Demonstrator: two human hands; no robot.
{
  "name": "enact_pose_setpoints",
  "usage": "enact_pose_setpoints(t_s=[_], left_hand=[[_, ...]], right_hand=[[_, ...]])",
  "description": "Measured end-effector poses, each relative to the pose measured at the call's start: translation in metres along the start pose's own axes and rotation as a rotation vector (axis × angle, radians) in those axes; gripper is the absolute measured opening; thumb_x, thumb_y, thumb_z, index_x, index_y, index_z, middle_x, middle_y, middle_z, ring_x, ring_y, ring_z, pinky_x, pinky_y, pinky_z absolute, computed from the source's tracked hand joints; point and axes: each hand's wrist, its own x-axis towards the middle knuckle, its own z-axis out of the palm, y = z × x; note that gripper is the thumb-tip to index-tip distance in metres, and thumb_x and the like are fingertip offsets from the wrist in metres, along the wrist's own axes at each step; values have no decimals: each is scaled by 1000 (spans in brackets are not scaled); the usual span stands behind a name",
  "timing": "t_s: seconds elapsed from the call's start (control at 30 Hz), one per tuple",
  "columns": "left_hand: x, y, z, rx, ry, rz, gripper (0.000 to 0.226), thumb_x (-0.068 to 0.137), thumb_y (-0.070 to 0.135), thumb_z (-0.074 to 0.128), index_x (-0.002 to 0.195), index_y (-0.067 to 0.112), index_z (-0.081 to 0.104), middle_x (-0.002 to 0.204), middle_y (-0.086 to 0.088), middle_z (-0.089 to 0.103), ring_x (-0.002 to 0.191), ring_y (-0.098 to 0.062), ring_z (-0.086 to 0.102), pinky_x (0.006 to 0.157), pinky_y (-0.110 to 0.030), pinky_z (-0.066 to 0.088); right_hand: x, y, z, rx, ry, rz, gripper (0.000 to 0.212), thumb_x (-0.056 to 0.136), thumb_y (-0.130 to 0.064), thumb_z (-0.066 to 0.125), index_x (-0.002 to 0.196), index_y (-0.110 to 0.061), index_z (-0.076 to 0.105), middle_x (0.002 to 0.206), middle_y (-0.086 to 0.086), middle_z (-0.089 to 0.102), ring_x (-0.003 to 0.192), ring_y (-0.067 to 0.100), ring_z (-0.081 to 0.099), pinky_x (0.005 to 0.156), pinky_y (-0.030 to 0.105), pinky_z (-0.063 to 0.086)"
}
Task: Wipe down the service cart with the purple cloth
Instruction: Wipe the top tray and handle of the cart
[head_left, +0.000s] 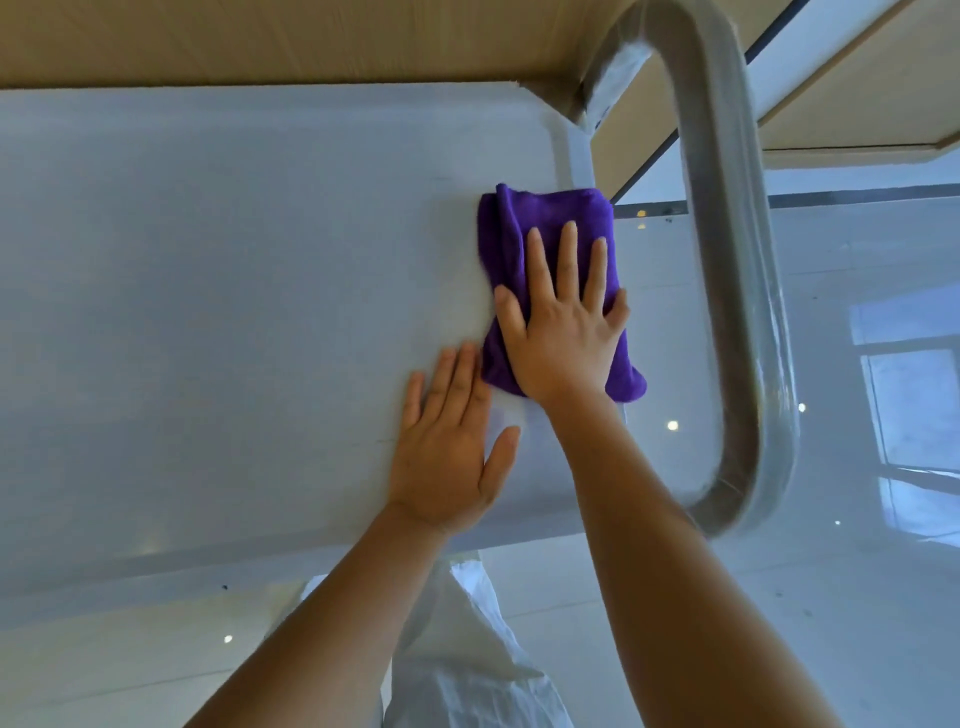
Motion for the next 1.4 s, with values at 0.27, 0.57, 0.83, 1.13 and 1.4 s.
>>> enact_pose_setpoints(t_s=[0.27, 0.57, 0.83, 1.13, 1.4], left_hand=[[0, 7, -8, -56, -25, -5, 79, 87, 55, 15, 142, 2, 33, 150, -16, 29, 143, -27, 16, 113, -41, 1], [-10, -18, -29, -169, -128, 29, 83, 84, 60, 16, 145, 5, 27, 156, -10, 14, 143, -16, 2, 116, -36, 4], [-71, -94, -48, 59, -17, -402, 78, 83, 56, 13, 147, 14, 25, 155, -13, 15, 143, -33, 9, 110, -56, 6], [-75, -101, -54, -33, -109, -386, 86, 74, 64, -6, 150, 25, 3, 157, -2, -9, 144, -20, -13, 113, -42, -9], [-78, -119, -82, -209, -248, -238, 64, 97, 52, 19, 150, 22, 1, 158, 4, -7, 143, -12, -13, 114, -35, -5]], right_hand=[[-108, 13, 39, -32, 103, -40, 59, 91, -50, 28, 145, -27, 23, 149, 6, 34, 139, 31, 28, 109, 54, 14], [-142, 9, 45, -27, 89, -30, 59, 89, -53, 30, 140, -24, 37, 147, 7, 38, 135, 32, 33, 106, 56, 24], [-144, -1, 46, -15, 25, 17, 60, 90, -53, 18, 144, -27, 14, 154, 6, 20, 142, 31, 15, 110, 56, 6], [-150, -91, 60, -43, -27, -57, 60, 90, -52, 16, 144, -24, 12, 154, 8, 20, 142, 34, 16, 109, 59, 9], [-157, -139, 72, -134, -54, -120, 65, 87, -50, 16, 144, -24, 0, 156, 7, 5, 143, 32, 6, 109, 57, 3]])
